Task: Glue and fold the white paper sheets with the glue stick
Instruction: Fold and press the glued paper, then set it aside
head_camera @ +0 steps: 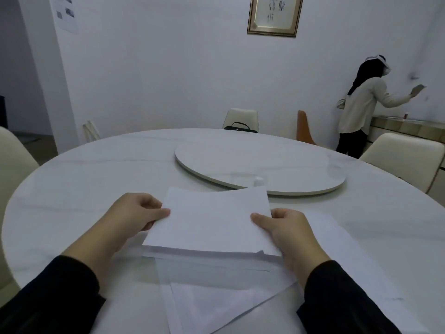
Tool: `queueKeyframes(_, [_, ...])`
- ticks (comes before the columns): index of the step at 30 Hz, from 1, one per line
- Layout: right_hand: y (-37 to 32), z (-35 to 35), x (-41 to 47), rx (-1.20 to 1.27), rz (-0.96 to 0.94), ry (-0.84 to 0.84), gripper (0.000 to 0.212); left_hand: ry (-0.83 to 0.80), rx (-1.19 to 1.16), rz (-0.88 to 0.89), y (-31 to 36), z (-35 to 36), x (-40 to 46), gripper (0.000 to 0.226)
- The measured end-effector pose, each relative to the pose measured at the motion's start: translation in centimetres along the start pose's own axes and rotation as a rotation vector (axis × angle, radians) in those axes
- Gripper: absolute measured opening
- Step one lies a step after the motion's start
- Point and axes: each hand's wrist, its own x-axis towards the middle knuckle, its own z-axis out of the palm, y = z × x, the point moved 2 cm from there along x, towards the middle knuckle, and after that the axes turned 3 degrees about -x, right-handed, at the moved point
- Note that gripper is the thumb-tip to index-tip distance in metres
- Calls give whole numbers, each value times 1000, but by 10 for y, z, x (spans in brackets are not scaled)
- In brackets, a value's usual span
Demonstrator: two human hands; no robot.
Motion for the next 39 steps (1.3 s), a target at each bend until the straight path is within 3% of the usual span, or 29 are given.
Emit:
queueKeyframes(11, [-3, 3, -3, -213, -9, 17, 16, 53, 118, 73, -10, -1, -2, 5])
queueKeyframes(20, [5, 4, 7, -259, -7, 39, 32, 73, 177, 71, -13, 3, 8, 8])
queueKeyframes(39, [7, 8, 9, -476, -61, 42, 31, 43, 368, 107, -15, 6, 14, 9])
